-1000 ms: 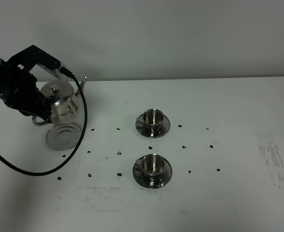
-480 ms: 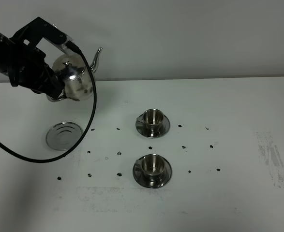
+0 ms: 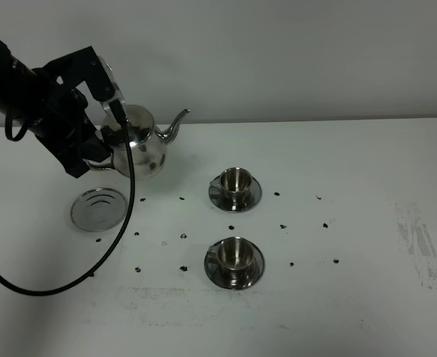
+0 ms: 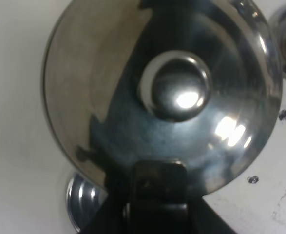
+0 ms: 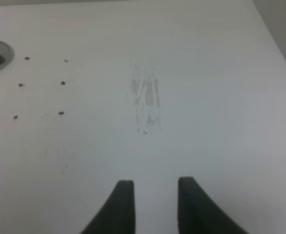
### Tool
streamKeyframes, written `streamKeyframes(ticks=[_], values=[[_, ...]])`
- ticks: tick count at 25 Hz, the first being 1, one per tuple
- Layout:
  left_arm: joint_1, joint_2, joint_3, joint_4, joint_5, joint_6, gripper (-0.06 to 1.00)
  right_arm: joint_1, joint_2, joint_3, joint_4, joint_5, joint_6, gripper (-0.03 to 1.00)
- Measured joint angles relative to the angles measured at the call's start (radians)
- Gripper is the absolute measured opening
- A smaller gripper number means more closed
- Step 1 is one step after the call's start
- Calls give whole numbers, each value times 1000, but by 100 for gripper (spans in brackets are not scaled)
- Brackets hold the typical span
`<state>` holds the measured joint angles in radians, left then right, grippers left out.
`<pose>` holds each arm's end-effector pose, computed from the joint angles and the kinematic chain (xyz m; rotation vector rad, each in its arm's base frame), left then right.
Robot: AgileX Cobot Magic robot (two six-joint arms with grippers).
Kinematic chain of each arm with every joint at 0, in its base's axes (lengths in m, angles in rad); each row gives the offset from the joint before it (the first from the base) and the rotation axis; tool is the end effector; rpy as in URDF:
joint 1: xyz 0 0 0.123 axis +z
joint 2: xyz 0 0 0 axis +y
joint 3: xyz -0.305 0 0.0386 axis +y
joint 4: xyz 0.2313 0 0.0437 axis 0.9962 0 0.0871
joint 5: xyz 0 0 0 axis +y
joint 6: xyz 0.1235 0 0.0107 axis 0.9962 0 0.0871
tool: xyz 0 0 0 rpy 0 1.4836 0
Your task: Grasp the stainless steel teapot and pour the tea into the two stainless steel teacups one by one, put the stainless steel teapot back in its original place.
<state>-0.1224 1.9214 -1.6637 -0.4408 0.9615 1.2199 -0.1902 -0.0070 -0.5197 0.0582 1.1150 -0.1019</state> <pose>0.4215 -0.0956 0.2768 1.4089 2.1312 -0.1650 -0.0171 0.0099 0.2540 0.0859 2.0705 -0.1095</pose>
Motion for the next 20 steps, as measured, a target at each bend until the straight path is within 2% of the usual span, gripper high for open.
streamKeyframes(ticks=[12, 20], values=[[-75, 84, 0, 2, -17, 216, 22, 0, 0, 0, 0, 0, 0, 21], [-97, 87, 0, 60, 17, 321, 22, 0, 0, 0, 0, 0, 0, 21]])
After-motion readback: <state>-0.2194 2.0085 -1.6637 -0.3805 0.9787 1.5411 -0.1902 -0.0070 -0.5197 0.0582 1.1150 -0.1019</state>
